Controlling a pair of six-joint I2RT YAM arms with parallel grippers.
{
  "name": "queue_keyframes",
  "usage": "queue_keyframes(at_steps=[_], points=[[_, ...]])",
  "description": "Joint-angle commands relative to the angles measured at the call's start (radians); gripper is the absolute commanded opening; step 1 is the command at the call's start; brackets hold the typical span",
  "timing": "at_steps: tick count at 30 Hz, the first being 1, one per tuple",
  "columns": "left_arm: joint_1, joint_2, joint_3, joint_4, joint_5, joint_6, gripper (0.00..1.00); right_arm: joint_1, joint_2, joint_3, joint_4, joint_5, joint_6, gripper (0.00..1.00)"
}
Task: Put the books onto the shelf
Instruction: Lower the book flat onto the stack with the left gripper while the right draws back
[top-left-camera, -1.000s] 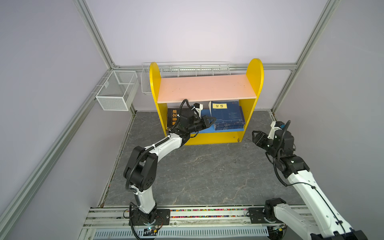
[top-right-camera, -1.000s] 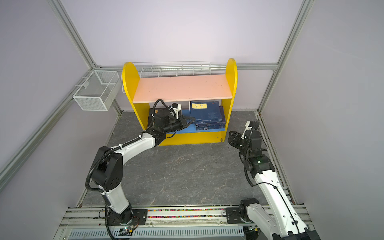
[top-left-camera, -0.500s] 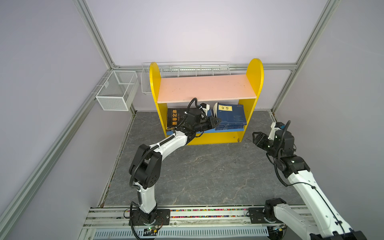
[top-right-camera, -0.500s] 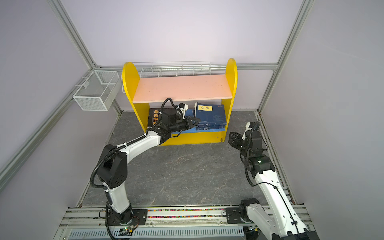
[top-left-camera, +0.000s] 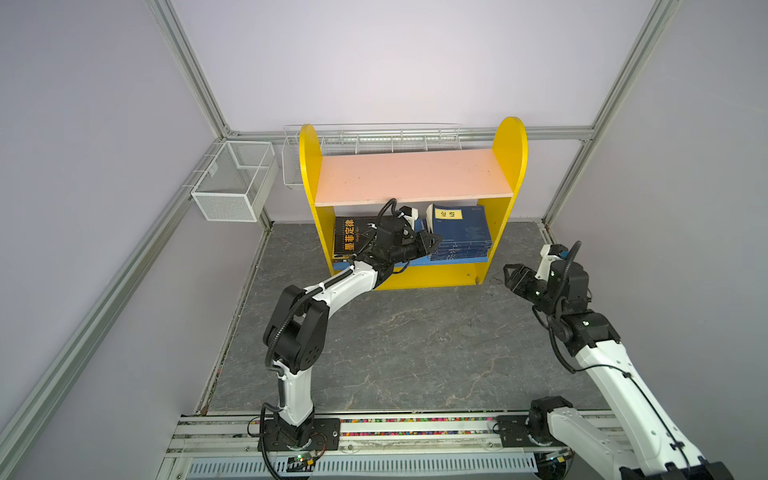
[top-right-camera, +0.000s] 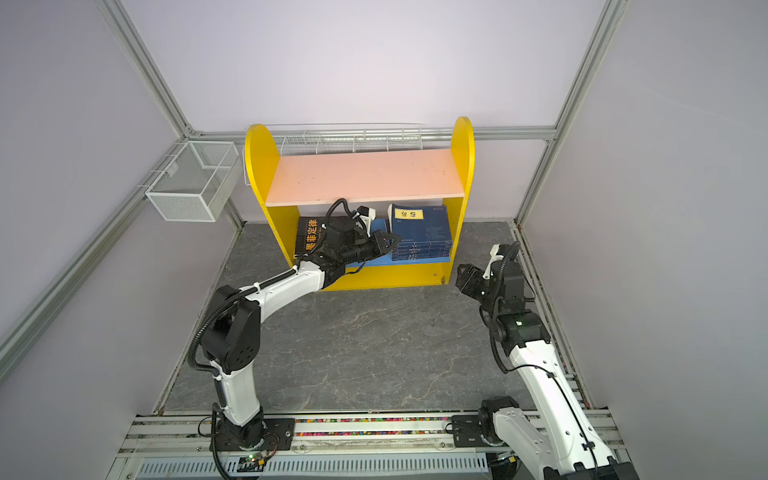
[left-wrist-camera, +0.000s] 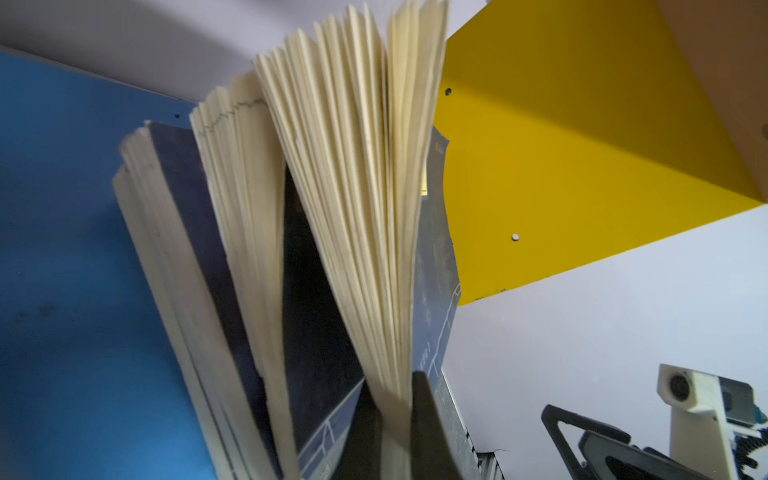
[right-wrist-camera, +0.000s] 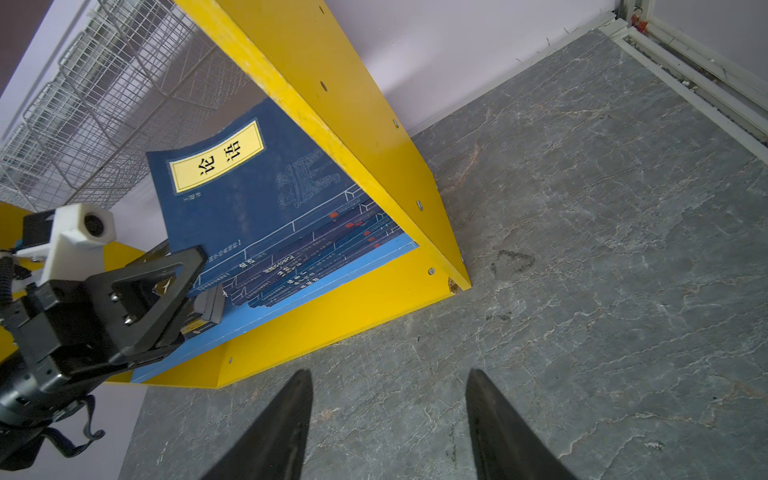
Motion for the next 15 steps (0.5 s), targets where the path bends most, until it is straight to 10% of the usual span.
queue_keyframes(at_steps=[1, 7, 11, 15], points=[[0.005, 0.030, 0.043, 0.020, -0.022, -0.031, 0.00, -0.007, -0.006, -0.015, 0.007, -0.023, -0.011, 0.62], [0.004, 0.034, 0.067, -0.015, -0.011, -0.011, 0.00, -0.006, -0.002, -0.013, 0.003, -0.026, -0.013, 0.63], [0.002, 0.030, 0.069, -0.040, -0.019, -0.011, 0.42, -0.007, 0.005, -0.016, 0.008, -0.035, -0.009, 0.63], [-0.005, 0.017, 0.081, -0.076, -0.050, 0.013, 0.58, -0.006, 0.008, -0.017, 0.012, -0.041, -0.010, 0.63]])
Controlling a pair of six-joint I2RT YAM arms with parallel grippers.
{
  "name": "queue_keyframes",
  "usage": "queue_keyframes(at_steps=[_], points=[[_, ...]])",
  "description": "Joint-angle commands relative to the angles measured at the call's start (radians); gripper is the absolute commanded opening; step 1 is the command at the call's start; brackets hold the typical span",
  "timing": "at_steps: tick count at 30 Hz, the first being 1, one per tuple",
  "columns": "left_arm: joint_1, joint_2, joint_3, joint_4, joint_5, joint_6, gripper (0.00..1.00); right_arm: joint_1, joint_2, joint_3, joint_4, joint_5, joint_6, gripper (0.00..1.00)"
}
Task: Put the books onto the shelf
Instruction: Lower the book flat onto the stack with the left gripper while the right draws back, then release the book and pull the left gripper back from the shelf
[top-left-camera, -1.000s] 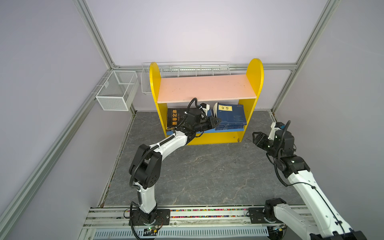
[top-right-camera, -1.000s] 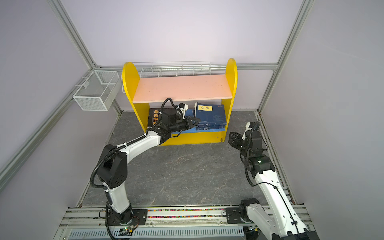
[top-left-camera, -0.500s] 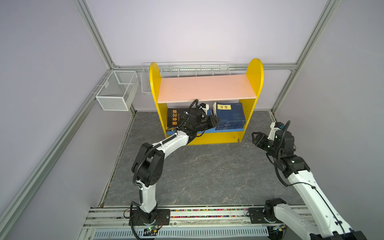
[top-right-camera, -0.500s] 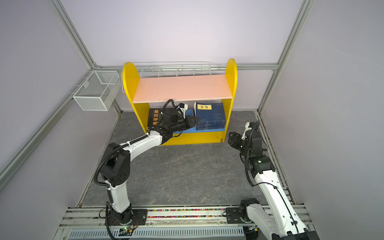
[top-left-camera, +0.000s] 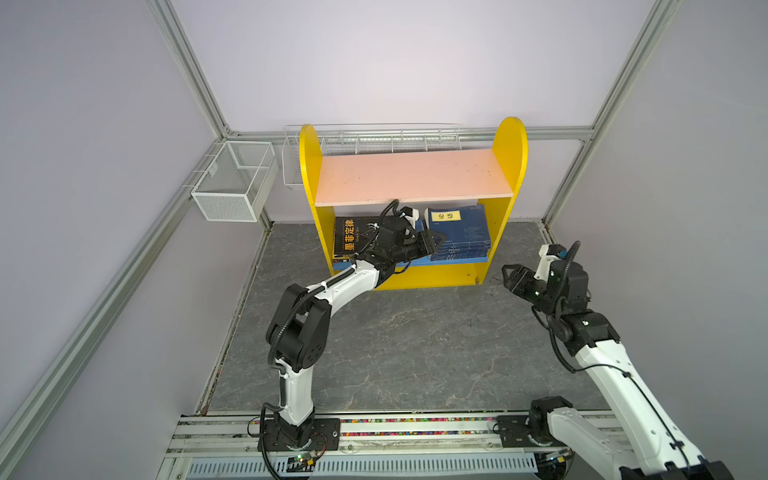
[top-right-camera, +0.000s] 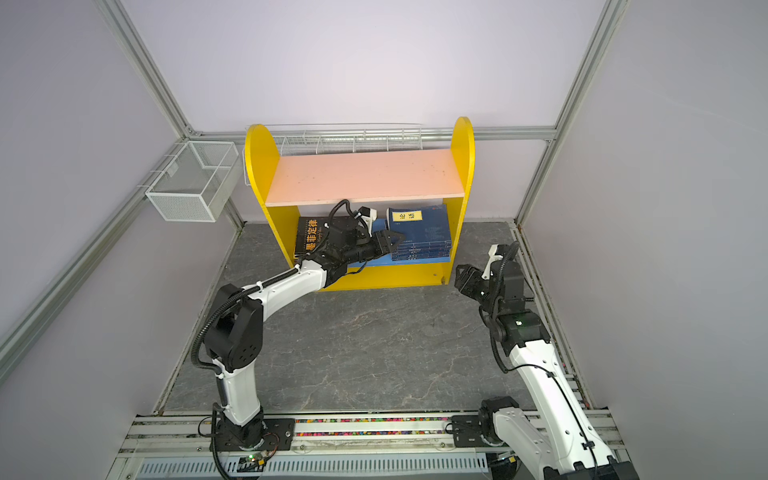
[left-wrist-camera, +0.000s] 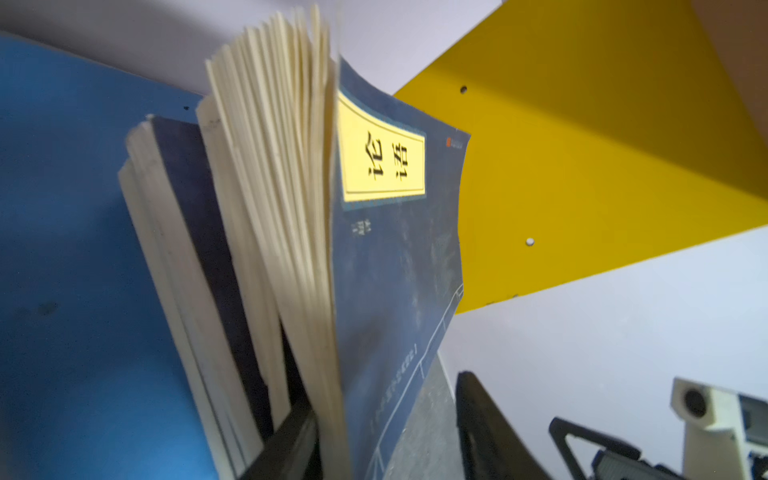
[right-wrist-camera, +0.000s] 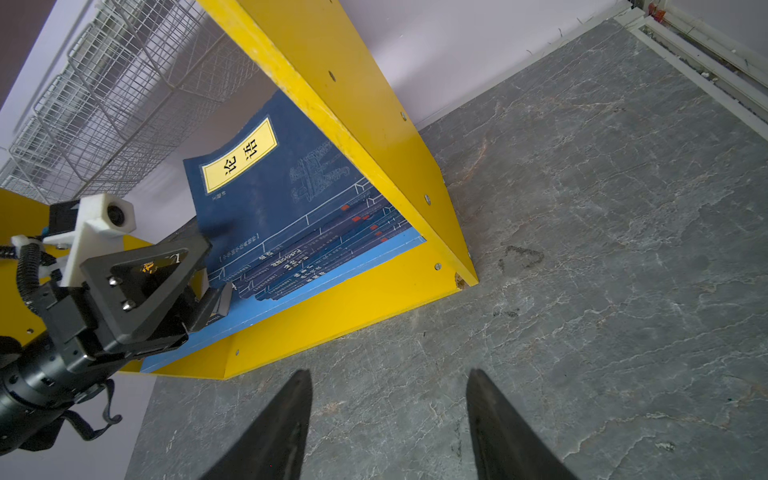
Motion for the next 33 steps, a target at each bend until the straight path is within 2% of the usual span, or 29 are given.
queue_keyframes(at_steps=[1, 5, 15, 22, 28, 30, 33], points=[[0.000, -0.001, 0.052, -0.043, -0.045, 0.026, 0.59, -0.005, 0.007, -0.016, 0.012, -0.019, -0.012, 0.63], [-0.006, -0.012, 0.085, -0.107, -0.092, 0.060, 0.73, -0.007, 0.025, -0.005, 0.008, -0.043, -0.025, 0.63], [-0.016, -0.011, 0.215, -0.326, -0.251, 0.163, 1.00, -0.007, 0.028, -0.002, 0.005, -0.041, -0.031, 0.63], [-0.017, -0.017, 0.243, -0.388, -0.300, 0.194, 1.00, -0.006, 0.033, 0.003, -0.002, -0.036, -0.040, 0.63], [-0.030, -0.109, 0.160, -0.339, -0.326, 0.267, 1.00, -0.007, 0.040, 0.009, -0.024, 0.000, -0.062, 0.63], [-0.032, -0.169, 0.083, -0.304, -0.349, 0.285, 1.00, -0.006, 0.030, 0.007, -0.037, 0.042, -0.077, 0.63], [-0.035, -0.294, -0.117, -0.210, -0.413, 0.306, 1.00, -0.009, 0.003, -0.015, -0.041, 0.129, -0.100, 0.65]])
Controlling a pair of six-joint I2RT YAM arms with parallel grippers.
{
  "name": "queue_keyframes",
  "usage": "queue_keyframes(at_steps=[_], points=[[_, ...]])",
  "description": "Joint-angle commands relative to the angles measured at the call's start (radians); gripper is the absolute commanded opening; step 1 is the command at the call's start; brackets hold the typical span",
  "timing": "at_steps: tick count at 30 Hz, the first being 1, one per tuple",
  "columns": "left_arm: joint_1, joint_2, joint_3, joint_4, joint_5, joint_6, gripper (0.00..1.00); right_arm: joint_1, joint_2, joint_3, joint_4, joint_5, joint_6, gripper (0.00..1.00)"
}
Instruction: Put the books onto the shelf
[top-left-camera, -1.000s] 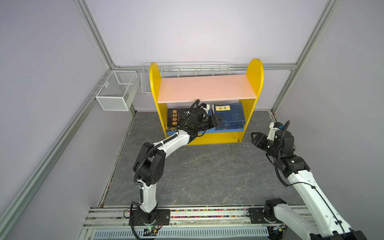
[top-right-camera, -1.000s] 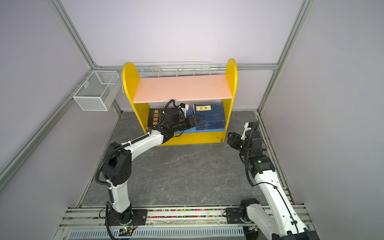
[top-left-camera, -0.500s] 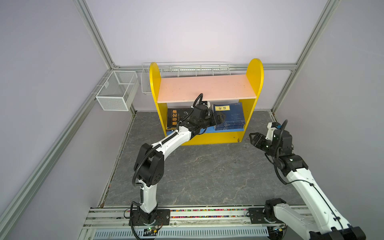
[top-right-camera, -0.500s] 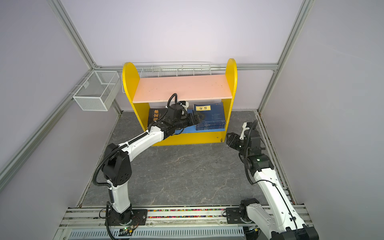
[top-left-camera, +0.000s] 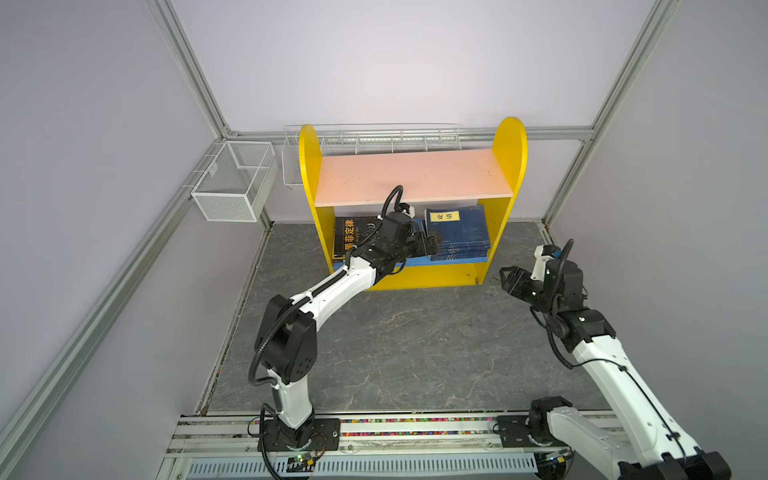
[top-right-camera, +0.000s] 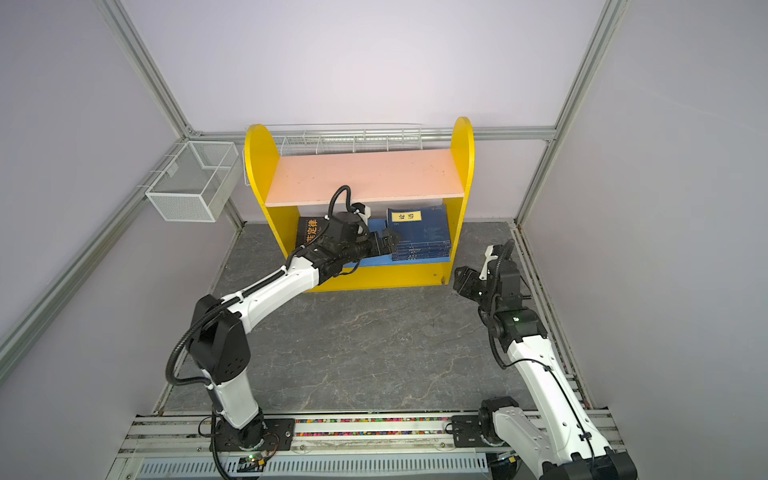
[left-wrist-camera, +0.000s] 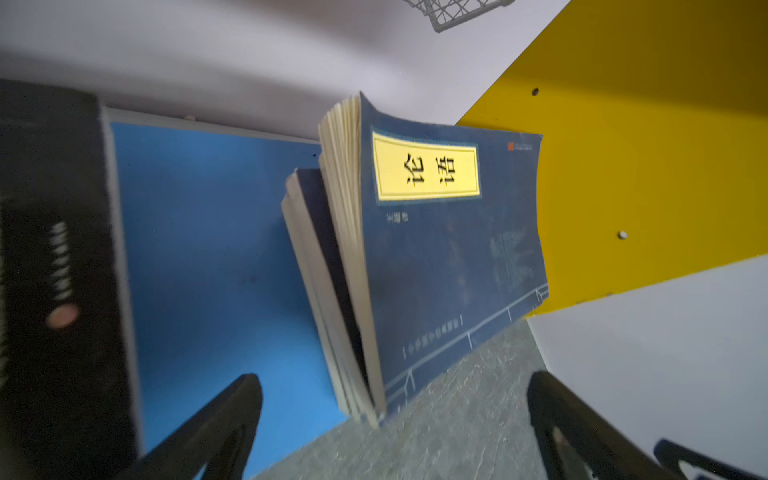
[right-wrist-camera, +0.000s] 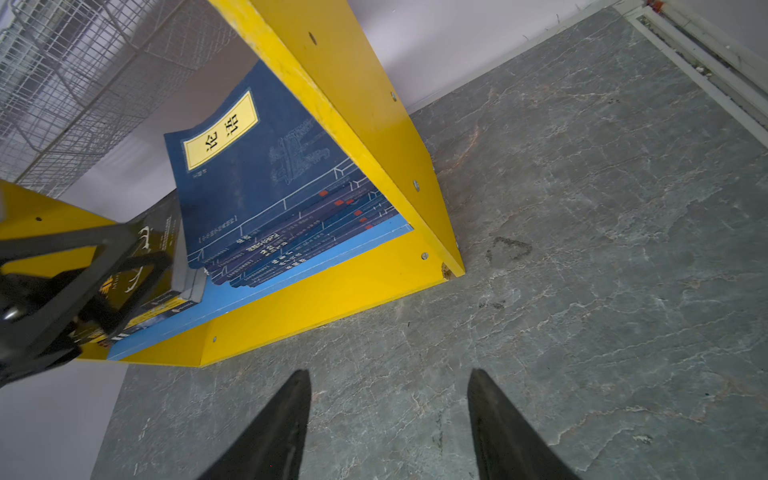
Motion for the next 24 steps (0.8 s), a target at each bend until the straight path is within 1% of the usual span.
queue_keyframes(at_steps=[1, 3, 5, 8, 10, 11, 13, 15, 17, 18, 19, 20, 21, 22, 23, 24], points=[[0.005, -0.159, -0.175, 0.125, -0.107, 0.065, 1.00, -0.011, -0.034, -0.023, -0.008, 0.105, -0.053, 0.66], [0.006, -0.240, -0.279, 0.117, -0.213, 0.079, 1.00, -0.011, -0.022, -0.024, -0.004, 0.104, -0.086, 0.66], [0.009, -0.304, -0.338, 0.059, -0.318, 0.079, 1.00, -0.011, 0.000, -0.008, -0.021, 0.100, -0.098, 0.65], [0.019, -0.421, -0.428, -0.043, -0.516, 0.065, 1.00, -0.011, 0.019, -0.010, -0.019, 0.119, -0.084, 0.65], [0.048, -0.503, -0.482, -0.113, -0.612, 0.043, 1.00, -0.015, 0.030, -0.011, -0.020, 0.145, -0.078, 0.66], [0.075, -0.547, -0.509, -0.163, -0.657, 0.013, 1.00, -0.020, 0.039, -0.011, -0.024, 0.162, -0.079, 0.66], [0.177, -0.623, -0.552, -0.265, -0.678, -0.053, 1.00, -0.030, 0.055, -0.019, -0.025, 0.204, -0.089, 0.66], [0.322, -0.692, -0.591, -0.375, -0.686, -0.110, 1.00, -0.047, 0.068, -0.031, -0.019, 0.268, -0.100, 0.67], [0.432, -0.749, -0.629, -0.413, -0.723, -0.108, 1.00, -0.060, 0.082, -0.052, 0.013, 0.342, -0.121, 0.67], [0.472, -0.771, -0.651, -0.407, -0.752, -0.095, 1.00, -0.061, 0.092, -0.067, 0.044, 0.384, -0.138, 0.68], [0.497, -0.781, -0.668, -0.396, -0.810, -0.085, 1.00, -0.061, 0.105, -0.091, 0.104, 0.419, -0.174, 0.69], [0.514, -0.782, -0.685, -0.384, -0.874, -0.077, 1.00, -0.059, 0.125, -0.134, 0.192, 0.462, -0.223, 0.69], [0.515, -0.778, -0.709, -0.347, -0.945, -0.049, 1.00, -0.058, 0.153, -0.171, 0.260, 0.529, -0.242, 0.70], [0.515, -0.772, -0.736, -0.289, -0.973, -0.007, 1.00, -0.060, 0.185, -0.193, 0.300, 0.567, -0.247, 0.71], [0.515, -0.762, -0.778, -0.196, -0.982, 0.059, 1.00, -0.060, 0.225, -0.203, 0.327, 0.589, -0.264, 0.72], [0.515, -0.746, -0.815, -0.115, -1.000, 0.081, 1.00, -0.059, 0.274, -0.201, 0.342, 0.605, -0.277, 0.73]])
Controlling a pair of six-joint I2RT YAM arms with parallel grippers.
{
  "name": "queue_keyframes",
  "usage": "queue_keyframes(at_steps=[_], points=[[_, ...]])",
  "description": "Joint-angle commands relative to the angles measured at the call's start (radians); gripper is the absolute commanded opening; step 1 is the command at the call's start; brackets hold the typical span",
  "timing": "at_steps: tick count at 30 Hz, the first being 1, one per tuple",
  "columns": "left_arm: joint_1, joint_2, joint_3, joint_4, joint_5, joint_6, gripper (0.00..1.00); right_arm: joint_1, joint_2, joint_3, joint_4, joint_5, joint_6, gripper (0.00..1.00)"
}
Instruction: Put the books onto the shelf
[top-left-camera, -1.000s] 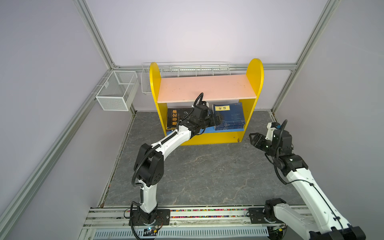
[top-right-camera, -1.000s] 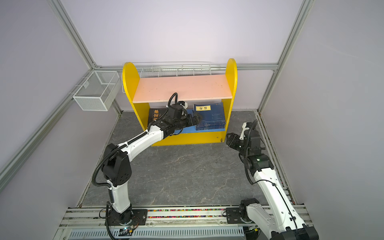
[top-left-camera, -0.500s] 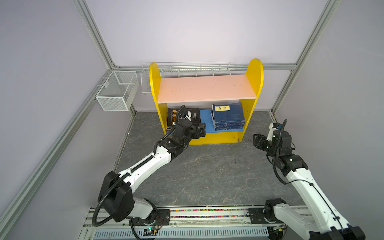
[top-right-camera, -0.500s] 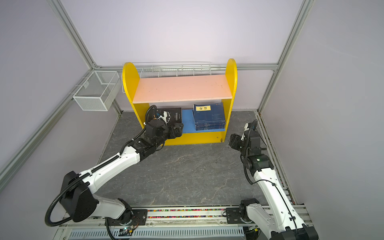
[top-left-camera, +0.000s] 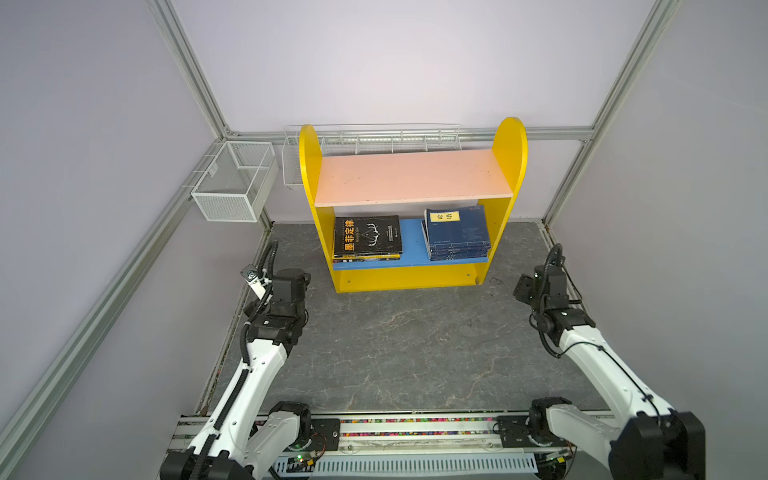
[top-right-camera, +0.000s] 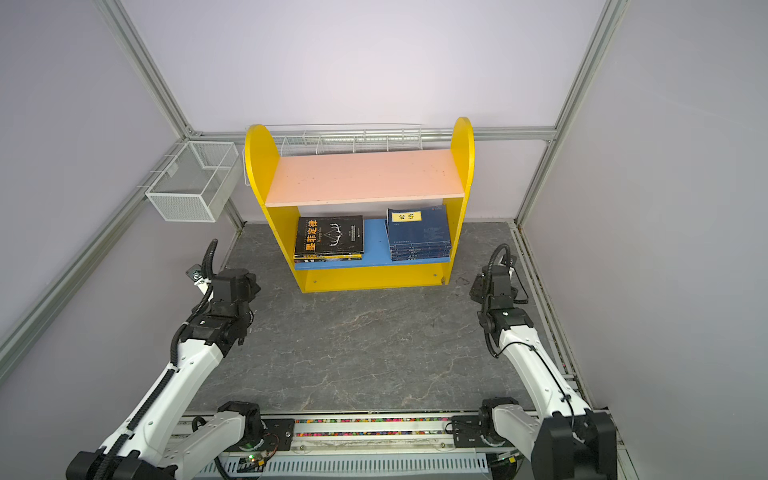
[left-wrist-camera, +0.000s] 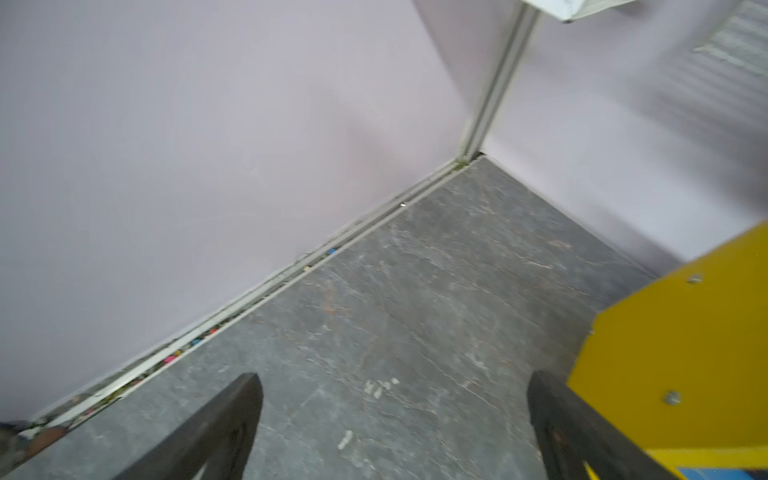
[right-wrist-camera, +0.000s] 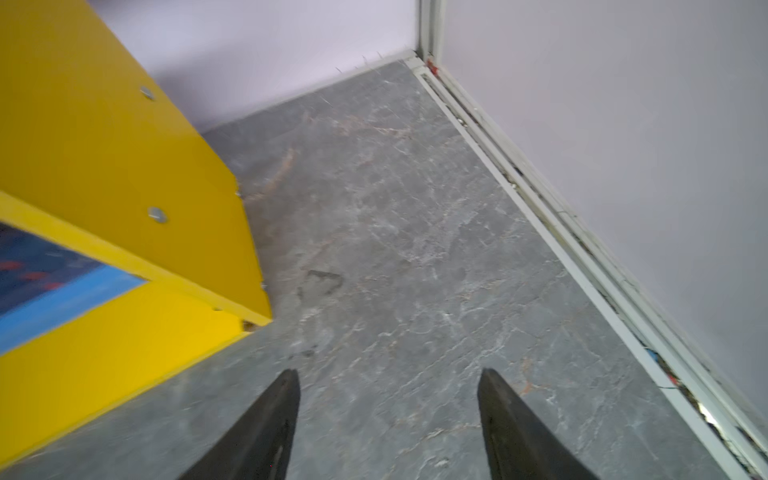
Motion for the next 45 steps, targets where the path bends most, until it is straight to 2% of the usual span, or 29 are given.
queue_keyframes(at_steps=[1, 5, 6, 7, 8, 9, 10, 11, 12, 13, 15, 18, 19, 20, 21, 22, 24, 26, 27, 28, 29, 30, 31, 32, 33, 35, 38, 41, 45], points=[[0.002, 0.049, -0.100, 0.191, -0.150, 0.120, 1.00, 0.001, 0.125, -0.034, 0.162, 0.165, -0.088, 0.72], [0.002, 0.217, -0.071, 0.265, -0.187, 0.131, 1.00, 0.044, 0.280, -0.110, 0.461, 0.246, -0.163, 0.72], [0.003, 0.271, -0.050, 0.270, -0.203, 0.116, 1.00, 0.054, 0.317, -0.121, 0.546, 0.270, -0.203, 0.73], [0.002, 0.317, -0.031, 0.262, -0.229, 0.084, 1.00, 0.067, 0.328, -0.102, 0.531, 0.267, -0.228, 0.73], [0.003, 0.368, -0.014, 0.277, -0.253, 0.079, 1.00, 0.079, 0.347, -0.121, 0.641, 0.261, -0.308, 0.73], [0.002, 0.412, -0.007, 0.326, -0.258, 0.126, 1.00, 0.091, 0.358, -0.143, 0.727, 0.267, -0.372, 0.74], [0.002, 0.451, -0.006, 0.378, -0.247, 0.173, 1.00, 0.087, 0.370, -0.186, 0.835, 0.216, -0.400, 0.75], [0.002, 0.492, -0.010, 0.451, -0.229, 0.224, 1.00, 0.072, 0.399, -0.235, 0.984, 0.176, -0.436, 0.97], [0.002, 0.529, -0.023, 0.529, -0.209, 0.268, 1.00, 0.069, 0.390, -0.236, 0.952, 0.175, -0.428, 0.97], [0.004, 0.562, -0.035, 0.616, -0.183, 0.325, 0.99, 0.061, 0.363, -0.219, 0.868, 0.148, -0.388, 0.92], [-0.004, 0.590, 0.002, 0.609, -0.125, 0.371, 0.99, 0.021, 0.360, -0.257, 0.943, 0.042, -0.392, 0.89], [0.006, 0.629, -0.060, 0.841, 0.043, 0.507, 0.98, -0.048, 0.350, -0.267, 0.927, -0.142, -0.355, 0.89], [0.002, 0.640, -0.061, 0.878, 0.048, 0.522, 0.98, -0.064, 0.356, -0.270, 0.935, -0.203, -0.361, 0.89], [0.000, 0.629, -0.044, 0.813, 0.054, 0.501, 0.98, -0.077, 0.362, -0.290, 0.964, -0.268, -0.368, 0.89], [0.001, 0.617, -0.059, 0.811, 0.073, 0.503, 0.98, -0.084, 0.401, -0.322, 1.081, -0.297, -0.379, 0.88], [0.001, 0.601, -0.089, 0.856, 0.088, 0.507, 0.98, -0.084, 0.418, -0.335, 1.129, -0.298, -0.387, 0.88], [0.009, 0.554, -0.180, 0.966, 0.120, 0.503, 0.98, -0.088, 0.375, -0.308, 1.005, -0.307, -0.374, 0.88], [0.048, 0.508, -0.278, 1.085, 0.259, 0.498, 0.98, -0.089, 0.401, -0.326, 1.084, -0.308, -0.381, 0.88], [0.067, 0.513, -0.323, 1.139, 0.349, 0.498, 0.99, -0.089, 0.386, -0.317, 1.039, -0.311, -0.378, 0.88], [0.070, 0.578, -0.361, 1.324, 0.366, 0.545, 0.99, -0.089, 0.378, -0.312, 1.017, -0.311, -0.375, 0.88], [0.070, 0.589, -0.364, 1.373, 0.362, 0.541, 0.99, -0.089, 0.390, -0.319, 1.050, -0.308, -0.378, 0.88], [0.075, 0.532, -0.315, 1.166, 0.375, 0.501, 0.99, -0.089, 0.396, -0.320, 1.061, -0.309, -0.378, 0.88], [0.085, 0.532, -0.321, 1.166, 0.391, 0.503, 0.99, -0.088, 0.389, -0.316, 1.041, -0.309, -0.376, 0.88], [0.087, 0.577, -0.359, 1.311, 0.398, 0.532, 0.99, -0.088, 0.382, -0.312, 1.021, -0.311, -0.373, 0.88], [0.087, 0.580, -0.360, 1.328, 0.398, 0.529, 0.99, -0.088, 0.386, -0.315, 1.039, -0.312, -0.376, 0.88], [0.088, 0.531, -0.319, 1.164, 0.395, 0.500, 0.99, -0.089, 0.389, -0.314, 1.038, -0.309, -0.377, 0.88], [0.088, 0.581, -0.360, 1.333, 0.398, 0.534, 0.99, -0.089, 0.388, -0.312, 1.033, -0.312, -0.376, 0.88], [0.088, 0.554, -0.339, 1.246, 0.395, 0.517, 0.99, -0.091, 0.388, -0.312, 1.031, -0.312, -0.375, 0.88], [0.088, 0.572, -0.354, 1.302, 0.399, 0.524, 0.99, -0.095, 0.387, -0.309, 1.025, -0.324, -0.373, 0.88]])
